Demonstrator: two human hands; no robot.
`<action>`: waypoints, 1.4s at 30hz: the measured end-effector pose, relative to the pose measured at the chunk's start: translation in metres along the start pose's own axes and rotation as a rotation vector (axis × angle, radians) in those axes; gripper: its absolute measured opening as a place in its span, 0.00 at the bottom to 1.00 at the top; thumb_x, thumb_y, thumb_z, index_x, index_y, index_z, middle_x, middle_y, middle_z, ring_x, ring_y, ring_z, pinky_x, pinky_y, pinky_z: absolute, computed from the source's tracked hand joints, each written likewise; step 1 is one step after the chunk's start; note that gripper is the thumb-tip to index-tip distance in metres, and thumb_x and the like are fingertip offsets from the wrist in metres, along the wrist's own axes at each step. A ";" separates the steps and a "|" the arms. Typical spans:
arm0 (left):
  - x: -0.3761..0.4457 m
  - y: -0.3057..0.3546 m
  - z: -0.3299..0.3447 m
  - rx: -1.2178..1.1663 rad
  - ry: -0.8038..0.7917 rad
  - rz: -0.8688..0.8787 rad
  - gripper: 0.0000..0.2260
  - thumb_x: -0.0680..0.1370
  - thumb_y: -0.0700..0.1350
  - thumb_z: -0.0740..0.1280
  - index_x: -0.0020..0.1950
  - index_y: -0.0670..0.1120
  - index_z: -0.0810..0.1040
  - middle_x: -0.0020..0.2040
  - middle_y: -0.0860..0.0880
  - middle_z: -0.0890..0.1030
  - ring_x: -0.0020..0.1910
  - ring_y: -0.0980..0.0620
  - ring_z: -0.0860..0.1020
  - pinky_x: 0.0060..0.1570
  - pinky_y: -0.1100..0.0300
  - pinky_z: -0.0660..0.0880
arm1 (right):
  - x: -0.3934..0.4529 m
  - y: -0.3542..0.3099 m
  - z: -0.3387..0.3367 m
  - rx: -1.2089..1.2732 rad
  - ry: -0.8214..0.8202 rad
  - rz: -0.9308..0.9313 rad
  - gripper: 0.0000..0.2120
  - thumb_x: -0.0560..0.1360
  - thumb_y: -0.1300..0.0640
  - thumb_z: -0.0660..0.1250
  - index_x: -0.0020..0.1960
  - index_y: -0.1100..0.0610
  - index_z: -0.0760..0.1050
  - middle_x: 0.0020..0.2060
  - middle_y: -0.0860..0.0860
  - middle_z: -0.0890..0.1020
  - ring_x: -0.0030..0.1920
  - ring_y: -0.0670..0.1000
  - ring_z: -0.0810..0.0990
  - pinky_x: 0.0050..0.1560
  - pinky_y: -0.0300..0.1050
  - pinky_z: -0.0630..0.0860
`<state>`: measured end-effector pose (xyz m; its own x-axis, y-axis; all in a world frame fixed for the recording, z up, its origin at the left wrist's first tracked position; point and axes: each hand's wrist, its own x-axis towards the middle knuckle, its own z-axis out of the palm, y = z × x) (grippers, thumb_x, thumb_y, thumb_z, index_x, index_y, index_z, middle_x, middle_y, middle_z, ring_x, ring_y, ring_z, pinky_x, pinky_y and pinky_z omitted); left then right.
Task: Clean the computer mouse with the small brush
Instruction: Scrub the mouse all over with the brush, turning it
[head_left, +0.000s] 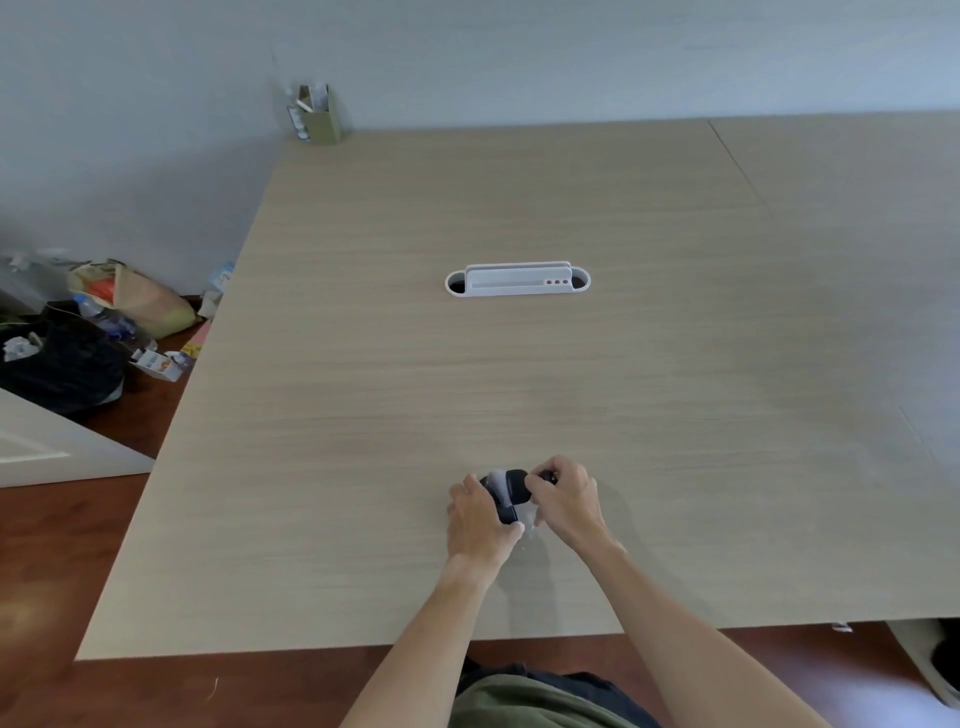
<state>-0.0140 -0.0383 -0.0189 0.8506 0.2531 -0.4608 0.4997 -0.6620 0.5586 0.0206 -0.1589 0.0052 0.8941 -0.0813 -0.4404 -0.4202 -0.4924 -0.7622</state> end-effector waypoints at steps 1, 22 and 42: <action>0.001 0.000 0.000 0.002 0.001 -0.004 0.32 0.67 0.45 0.75 0.67 0.42 0.65 0.60 0.45 0.69 0.60 0.43 0.73 0.58 0.54 0.76 | 0.000 0.001 0.001 -0.021 -0.024 0.005 0.04 0.71 0.62 0.62 0.42 0.57 0.76 0.37 0.54 0.82 0.28 0.54 0.82 0.29 0.39 0.75; -0.002 -0.004 -0.003 -0.115 0.023 0.025 0.41 0.66 0.38 0.76 0.72 0.44 0.56 0.61 0.45 0.72 0.59 0.46 0.75 0.52 0.57 0.77 | 0.019 -0.007 0.011 -0.059 0.088 -0.030 0.12 0.68 0.58 0.63 0.39 0.69 0.76 0.27 0.55 0.74 0.27 0.52 0.69 0.29 0.53 0.71; 0.003 -0.006 -0.007 -0.104 -0.006 0.012 0.33 0.62 0.40 0.77 0.61 0.47 0.62 0.50 0.46 0.75 0.48 0.44 0.77 0.44 0.48 0.80 | 0.007 0.010 0.000 0.024 0.201 0.028 0.04 0.72 0.61 0.64 0.41 0.57 0.76 0.35 0.50 0.80 0.41 0.56 0.78 0.39 0.51 0.76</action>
<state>-0.0134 -0.0287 -0.0192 0.8556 0.2413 -0.4580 0.5043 -0.5880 0.6324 0.0224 -0.1640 -0.0053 0.8939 -0.2675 -0.3597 -0.4468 -0.4668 -0.7632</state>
